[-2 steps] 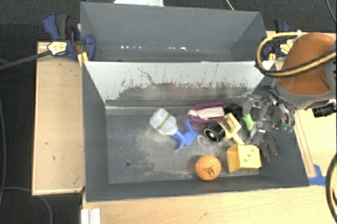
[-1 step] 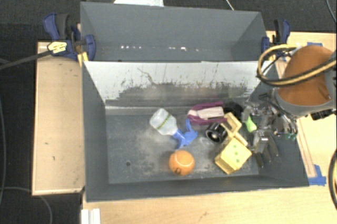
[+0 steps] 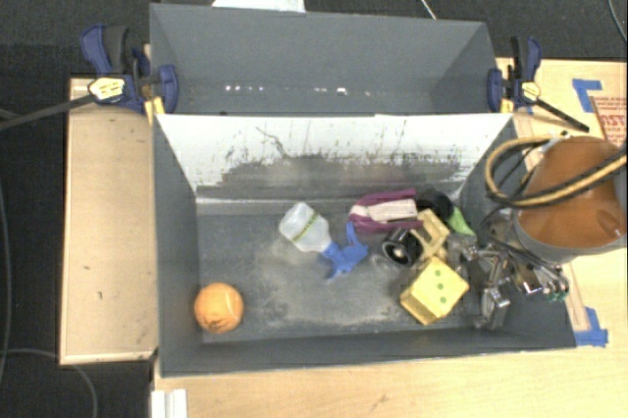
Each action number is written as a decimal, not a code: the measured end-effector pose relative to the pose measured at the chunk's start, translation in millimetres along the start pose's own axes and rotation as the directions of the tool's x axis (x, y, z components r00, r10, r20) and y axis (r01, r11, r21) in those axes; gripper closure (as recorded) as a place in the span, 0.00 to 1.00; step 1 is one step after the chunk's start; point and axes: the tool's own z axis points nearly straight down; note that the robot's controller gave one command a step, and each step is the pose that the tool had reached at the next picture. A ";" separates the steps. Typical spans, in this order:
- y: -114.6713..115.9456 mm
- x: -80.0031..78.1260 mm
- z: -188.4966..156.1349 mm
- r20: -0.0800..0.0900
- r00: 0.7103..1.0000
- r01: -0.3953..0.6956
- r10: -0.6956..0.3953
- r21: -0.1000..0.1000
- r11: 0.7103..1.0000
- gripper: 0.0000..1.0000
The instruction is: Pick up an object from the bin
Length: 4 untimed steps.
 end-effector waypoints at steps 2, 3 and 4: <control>32.0 -22.6 -0.3 -0.001 0.941 0.338 -0.338 -0.001 0.941 0.00; 20.6 -12.0 -0.2 -0.001 0.990 0.139 -0.139 -0.001 0.990 0.00; 29.0 -0.6 -0.7 0.001 1.000 -0.003 0.003 -0.001 1.000 0.00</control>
Offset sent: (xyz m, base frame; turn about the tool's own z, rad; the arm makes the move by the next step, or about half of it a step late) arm 0.0030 0.0262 -0.0001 -0.1723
